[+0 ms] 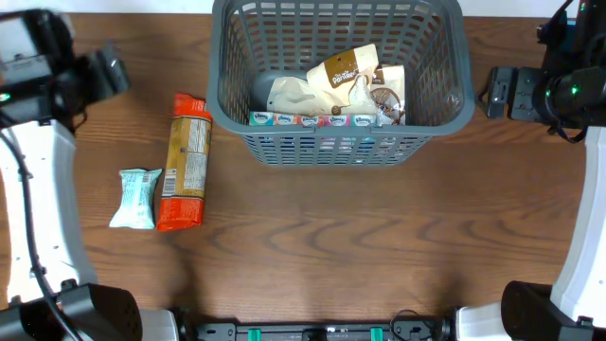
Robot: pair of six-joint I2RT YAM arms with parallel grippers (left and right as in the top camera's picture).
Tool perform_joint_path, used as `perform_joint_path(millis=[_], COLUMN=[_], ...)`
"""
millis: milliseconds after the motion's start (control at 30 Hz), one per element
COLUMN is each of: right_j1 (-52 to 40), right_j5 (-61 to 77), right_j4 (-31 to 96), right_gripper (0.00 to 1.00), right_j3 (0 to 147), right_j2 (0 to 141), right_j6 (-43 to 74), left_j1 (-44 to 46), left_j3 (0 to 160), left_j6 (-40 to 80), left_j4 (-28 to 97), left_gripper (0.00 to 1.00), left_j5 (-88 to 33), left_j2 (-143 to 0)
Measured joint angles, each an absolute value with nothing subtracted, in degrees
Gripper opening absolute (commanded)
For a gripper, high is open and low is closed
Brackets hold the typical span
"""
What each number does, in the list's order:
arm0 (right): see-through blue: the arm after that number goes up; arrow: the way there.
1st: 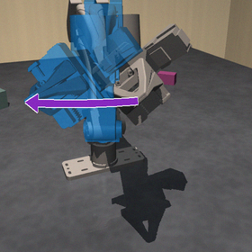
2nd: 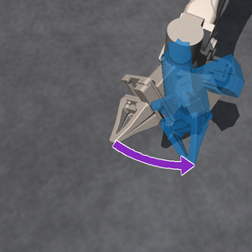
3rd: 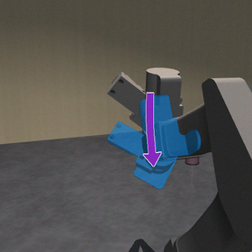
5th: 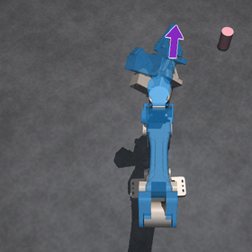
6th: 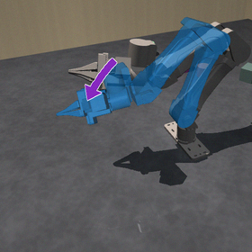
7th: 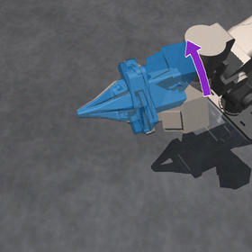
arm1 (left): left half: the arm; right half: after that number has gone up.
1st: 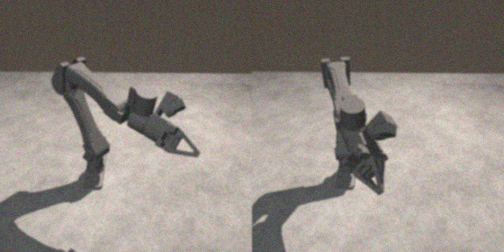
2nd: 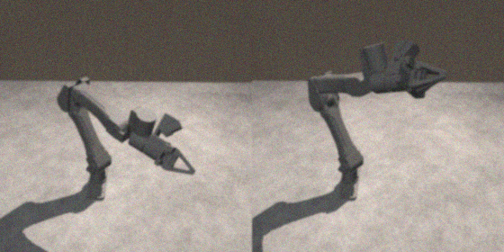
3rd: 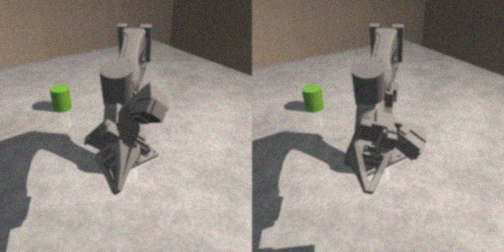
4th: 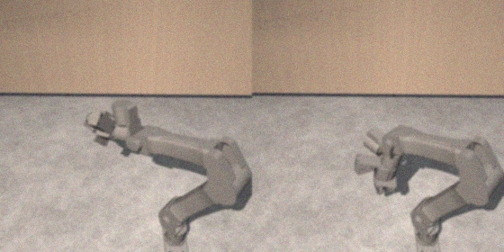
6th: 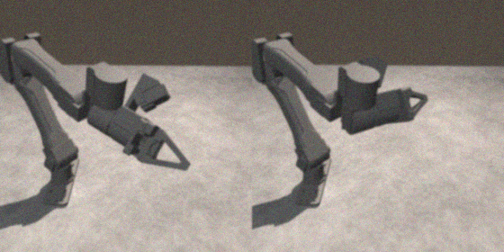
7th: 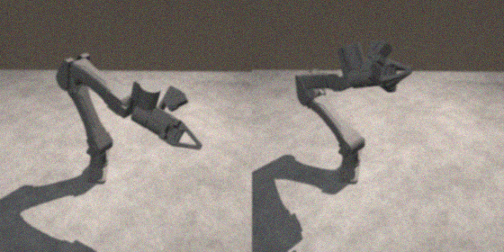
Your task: Pack container
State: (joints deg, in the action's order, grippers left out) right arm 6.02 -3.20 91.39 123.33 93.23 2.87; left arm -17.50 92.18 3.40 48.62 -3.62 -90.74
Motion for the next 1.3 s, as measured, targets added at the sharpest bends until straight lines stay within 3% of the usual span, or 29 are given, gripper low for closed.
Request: perform_joint_path(millis=[333,833,1300], right_j1=[6.0,6.0,6.0], right_j5=[-3.2,-3.2,-3.2], right_j4=[89.8,89.3,89.3], right_gripper=[0.99,0.99,0.99], right_j3=[123.3,123.3,123.3], right_j2=[93.3,93.3,93.3], right_j6=[2.9,2.8,2.8], left_j1=[-20.2,-22.9,-23.9], left_j3=[79.2,63.2,52.1], left_j6=[-3.2,-22.7,-27.2], left_j4=[58.0,41.8,29.2], left_gripper=[0.99,1.0,0.97], left_j5=[-2.6,1.9,1.8], left_j2=[-90.6,-90.6,-90.6])
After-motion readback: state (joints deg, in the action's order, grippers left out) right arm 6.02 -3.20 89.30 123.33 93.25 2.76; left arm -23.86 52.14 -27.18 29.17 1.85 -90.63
